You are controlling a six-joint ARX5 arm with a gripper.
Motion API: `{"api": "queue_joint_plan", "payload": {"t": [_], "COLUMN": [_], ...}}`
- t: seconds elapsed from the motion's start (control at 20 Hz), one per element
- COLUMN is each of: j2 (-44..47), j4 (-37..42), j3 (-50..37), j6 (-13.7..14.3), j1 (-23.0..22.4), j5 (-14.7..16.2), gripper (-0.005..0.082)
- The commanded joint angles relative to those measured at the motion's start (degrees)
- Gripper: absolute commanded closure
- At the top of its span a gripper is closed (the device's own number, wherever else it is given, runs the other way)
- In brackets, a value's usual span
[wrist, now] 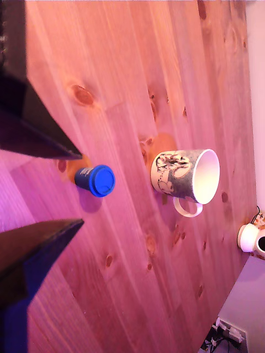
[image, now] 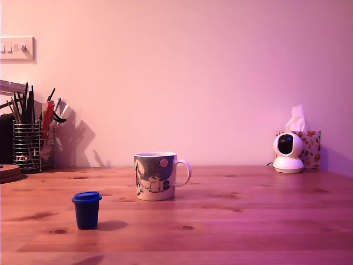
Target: Pick up the coffee capsules on the table and drop them inside the coffee cup
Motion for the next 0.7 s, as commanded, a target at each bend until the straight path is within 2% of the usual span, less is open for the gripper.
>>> {"api": "queue_joint_plan", "payload": {"t": [0.0, 0.35, 0.4, 0.45, 0.55, 0.65], "j2": [-0.28, 7.37, 9.2, 10.88, 14.6, 18.25], "j4": [0.26, 3.69, 4.66, 5.53, 7.34, 9.09], "j3": [-1.05, -1.05, -1.05, -1.05, -1.05, -1.03], "j6": [-0.22, 0.5, 0.87, 1.81, 1.84, 4.83], "j1": [-0.2, -0.2, -0.2, -0.2, -0.2, -0.31], "j5": [-0.46, -1.44, -1.44, -1.44, -1.95, -1.86], "gripper": [0.0463, 0.0461, 0.0437, 0.0379, 0.0284, 0.027]}}
